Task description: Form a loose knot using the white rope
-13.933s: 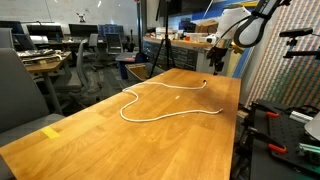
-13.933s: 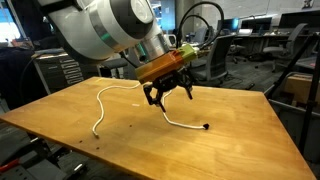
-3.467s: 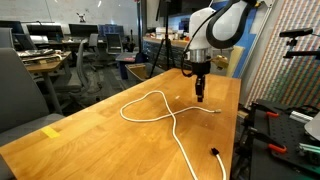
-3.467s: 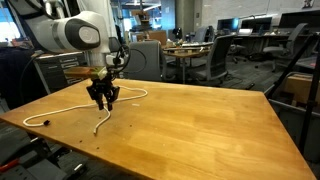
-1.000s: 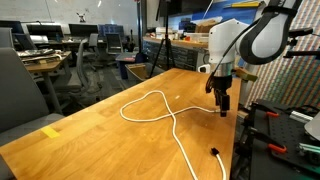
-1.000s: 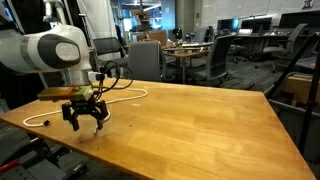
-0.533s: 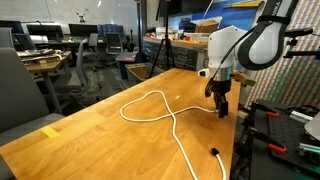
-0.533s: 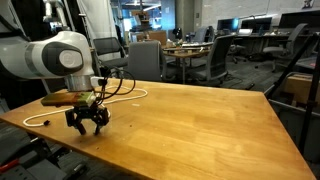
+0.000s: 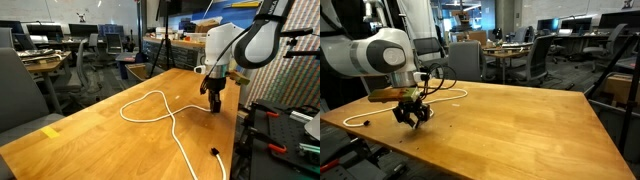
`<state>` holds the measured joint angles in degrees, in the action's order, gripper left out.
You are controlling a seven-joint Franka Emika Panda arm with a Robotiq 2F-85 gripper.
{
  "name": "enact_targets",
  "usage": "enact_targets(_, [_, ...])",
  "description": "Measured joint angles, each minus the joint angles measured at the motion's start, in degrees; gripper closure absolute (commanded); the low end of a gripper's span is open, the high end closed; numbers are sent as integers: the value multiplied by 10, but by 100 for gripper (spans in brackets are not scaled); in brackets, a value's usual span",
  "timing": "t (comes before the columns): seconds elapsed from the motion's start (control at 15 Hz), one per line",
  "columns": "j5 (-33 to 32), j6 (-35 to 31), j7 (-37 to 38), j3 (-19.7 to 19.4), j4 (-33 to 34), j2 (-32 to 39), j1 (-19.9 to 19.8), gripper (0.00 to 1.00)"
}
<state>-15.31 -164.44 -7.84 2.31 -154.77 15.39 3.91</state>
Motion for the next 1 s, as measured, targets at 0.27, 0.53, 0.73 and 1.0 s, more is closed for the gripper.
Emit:
enact_targets(0.27, [23,-60,-33,32,24,-23,-8,96])
enact_targets(0.53, [2,-68,-64,58,84,-27,14,96])
enact_targets(0.73, [-32,-68,-81,72,132,16,46,96])
enact_targets(1.0, [-99,-66,-105,62,204,127,97,96])
